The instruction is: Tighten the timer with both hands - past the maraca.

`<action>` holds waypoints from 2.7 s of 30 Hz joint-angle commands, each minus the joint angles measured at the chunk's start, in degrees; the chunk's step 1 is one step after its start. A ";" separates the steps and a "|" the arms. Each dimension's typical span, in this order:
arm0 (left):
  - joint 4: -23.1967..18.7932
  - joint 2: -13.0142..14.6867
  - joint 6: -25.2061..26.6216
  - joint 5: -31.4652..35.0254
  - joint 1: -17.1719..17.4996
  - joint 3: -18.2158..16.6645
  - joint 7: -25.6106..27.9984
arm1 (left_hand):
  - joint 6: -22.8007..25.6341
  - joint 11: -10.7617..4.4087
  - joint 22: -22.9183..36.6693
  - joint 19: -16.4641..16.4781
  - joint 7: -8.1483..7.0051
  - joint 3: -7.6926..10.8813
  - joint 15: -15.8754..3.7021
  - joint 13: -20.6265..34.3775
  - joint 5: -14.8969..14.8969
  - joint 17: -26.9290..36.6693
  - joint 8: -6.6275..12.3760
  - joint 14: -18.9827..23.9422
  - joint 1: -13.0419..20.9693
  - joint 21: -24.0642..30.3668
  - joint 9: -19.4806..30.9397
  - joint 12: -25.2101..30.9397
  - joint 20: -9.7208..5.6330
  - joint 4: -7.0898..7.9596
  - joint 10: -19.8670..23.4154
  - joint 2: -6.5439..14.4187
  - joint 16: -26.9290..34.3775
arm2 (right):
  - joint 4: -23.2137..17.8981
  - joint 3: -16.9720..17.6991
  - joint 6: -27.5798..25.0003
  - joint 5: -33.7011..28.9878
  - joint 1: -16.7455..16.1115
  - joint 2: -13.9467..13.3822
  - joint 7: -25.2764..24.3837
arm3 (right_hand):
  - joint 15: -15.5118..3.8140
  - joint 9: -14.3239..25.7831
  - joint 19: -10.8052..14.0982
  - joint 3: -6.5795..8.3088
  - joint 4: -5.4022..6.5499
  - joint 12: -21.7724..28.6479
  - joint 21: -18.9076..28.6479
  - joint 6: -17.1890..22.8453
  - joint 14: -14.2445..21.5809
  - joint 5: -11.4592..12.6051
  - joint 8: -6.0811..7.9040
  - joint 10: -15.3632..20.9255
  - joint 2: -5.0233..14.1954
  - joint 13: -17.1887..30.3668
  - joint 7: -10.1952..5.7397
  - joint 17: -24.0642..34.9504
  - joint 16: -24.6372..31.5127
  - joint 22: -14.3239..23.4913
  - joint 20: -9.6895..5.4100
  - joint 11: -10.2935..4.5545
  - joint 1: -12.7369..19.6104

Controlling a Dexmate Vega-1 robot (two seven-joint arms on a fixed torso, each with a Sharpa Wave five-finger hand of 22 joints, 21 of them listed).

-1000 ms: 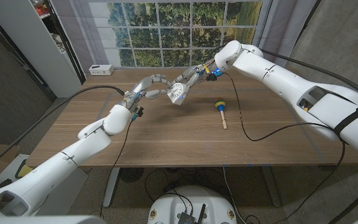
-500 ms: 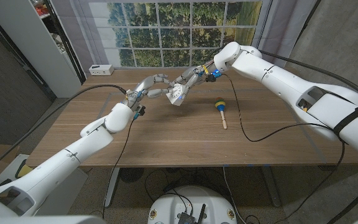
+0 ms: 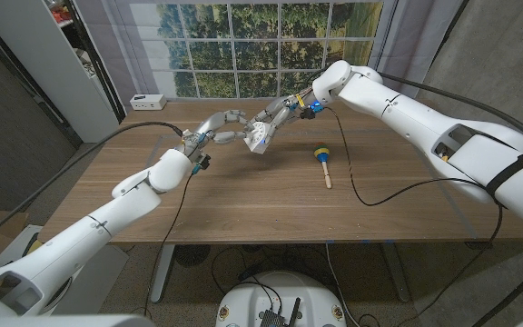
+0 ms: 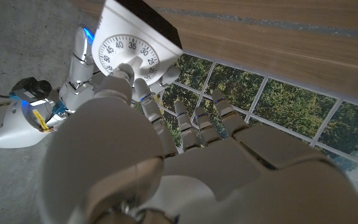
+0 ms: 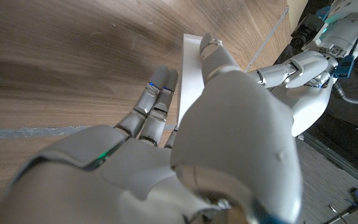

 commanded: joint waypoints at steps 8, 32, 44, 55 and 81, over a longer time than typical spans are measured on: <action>-0.54 -0.17 1.91 1.18 -0.56 0.56 0.26 | -0.04 -0.33 0.15 0.56 -1.14 -0.38 -0.76 0.15 1.14 0.16 -0.11 0.69 1.35 0.31 0.40 0.13 0.07 -0.32 0.38 0.32 0.26 | 1.31 0.35 0.18 1.53 0.00 0.32 0.84 | -9.89 0.14 0.54 1.77 1.08 0.14 -0.16 0.03 0.04 0.41 -0.11 6.07 3.85 2.16 0.41 0.03 -0.18 0.03 -8.33 5.63 -3.41; -3.53 0.77 4.91 1.22 -0.72 0.86 -1.30 | 2.53 -1.12 0.28 0.78 -1.97 0.94 -0.63 0.18 2.50 0.26 0.61 0.63 6.08 0.58 0.96 0.10 0.04 -1.03 0.63 4.60 0.16 | 3.36 0.43 1.86 2.22 0.20 0.51 2.43 | -9.67 0.12 0.73 2.18 1.15 -0.10 -0.49 0.15 0.00 0.59 -0.16 6.08 3.80 2.18 0.82 0.11 -0.48 0.03 -8.25 5.99 -4.52; -4.22 0.65 3.51 3.90 -0.56 1.25 0.62 | 5.90 -1.61 0.42 0.92 -2.01 0.95 -0.76 0.16 2.33 0.15 1.69 0.56 7.71 0.82 0.82 -0.10 -0.21 -1.32 0.37 5.57 0.00 | 2.64 0.33 1.60 2.30 -0.20 -0.07 3.10 | -9.68 0.10 0.84 2.35 1.34 -0.18 -0.65 0.33 -0.01 0.65 -0.15 6.18 3.87 2.18 1.00 0.10 -0.66 0.02 -8.23 6.04 -5.24; -5.94 4.28 -0.97 12.03 -2.88 2.21 -1.38 | 7.87 -1.86 0.58 -1.10 -1.86 0.28 0.00 0.14 1.81 0.24 2.13 -2.11 8.50 0.28 0.54 -1.03 -0.46 -1.07 -1.73 6.09 -0.83 | 1.46 -0.07 1.23 1.87 -0.44 -0.45 3.45 | -9.68 0.08 0.91 2.53 1.40 -0.27 -0.80 0.31 -0.07 0.69 -0.20 6.11 3.92 2.24 1.09 0.11 -0.80 0.00 -8.24 6.01 -5.68; -19.61 9.69 8.11 12.77 -1.48 -4.38 -12.19 | -0.46 0.35 0.51 -3.62 2.05 -6.74 1.52 -0.13 -2.28 0.21 -0.98 -4.12 1.70 -0.21 2.50 -1.80 0.50 3.31 -3.97 3.81 -0.54 | -4.31 1.60 -4.26 4.16 -2.51 -3.59 2.16 | -9.64 0.00 1.07 3.00 1.41 -0.56 -1.34 0.44 -0.52 0.73 -0.28 6.09 3.84 2.27 1.12 0.18 -1.25 -0.04 -8.24 6.10 -6.88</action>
